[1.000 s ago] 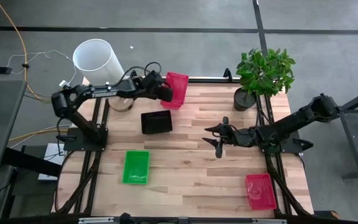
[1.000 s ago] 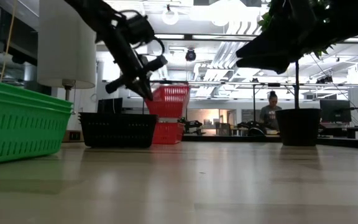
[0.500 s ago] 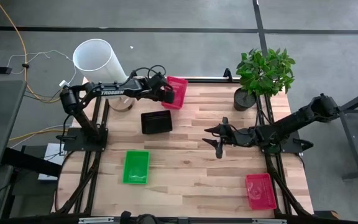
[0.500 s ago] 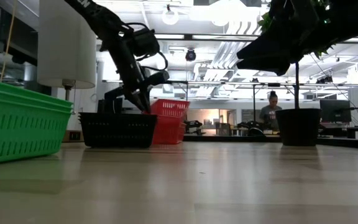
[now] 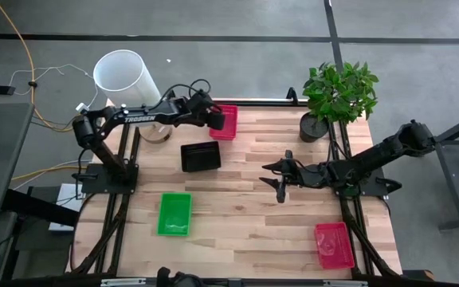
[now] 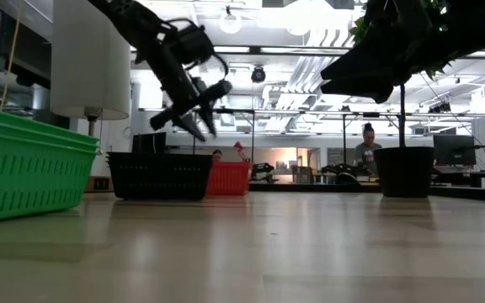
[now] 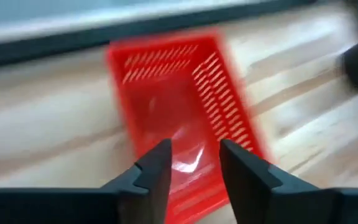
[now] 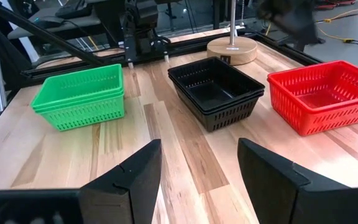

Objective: Stack baskets by color
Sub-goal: Stack the bottom red bin on top of the top red bin

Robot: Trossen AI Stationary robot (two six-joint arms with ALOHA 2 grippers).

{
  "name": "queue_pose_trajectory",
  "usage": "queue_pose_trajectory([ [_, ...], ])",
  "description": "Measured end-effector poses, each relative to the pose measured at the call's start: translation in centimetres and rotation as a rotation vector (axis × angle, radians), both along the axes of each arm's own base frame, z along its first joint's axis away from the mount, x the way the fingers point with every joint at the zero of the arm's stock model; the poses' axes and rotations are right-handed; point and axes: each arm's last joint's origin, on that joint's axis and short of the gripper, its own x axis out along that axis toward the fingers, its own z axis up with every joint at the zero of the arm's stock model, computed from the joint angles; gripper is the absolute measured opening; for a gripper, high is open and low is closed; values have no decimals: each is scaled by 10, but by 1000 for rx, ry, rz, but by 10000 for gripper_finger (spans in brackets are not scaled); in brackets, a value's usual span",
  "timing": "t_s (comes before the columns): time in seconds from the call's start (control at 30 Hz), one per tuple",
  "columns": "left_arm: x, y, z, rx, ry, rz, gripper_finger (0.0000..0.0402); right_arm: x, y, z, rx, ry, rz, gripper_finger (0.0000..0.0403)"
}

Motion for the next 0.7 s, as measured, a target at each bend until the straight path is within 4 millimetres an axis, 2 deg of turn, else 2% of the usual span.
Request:
queue_pose_trajectory([
  [0.17,2,-4,32,120,-154,-108,156,0,0,0,3,-1,10,199],
  [0.27,2,-19,58,204,-233,-264,167,0,0,0,4,-2,10,199],
  [0.37,2,-51,83,309,-258,-412,169,0,0,1,6,-7,11,199],
  [0.5,-5,-107,104,474,-292,-552,168,1,1,2,10,-23,12,199],
  [0.6,-18,-146,104,597,-318,-602,166,1,1,4,18,-40,23,199],
  [0.7,-36,-175,91,689,-385,-625,166,2,2,6,29,-59,42,199],
])
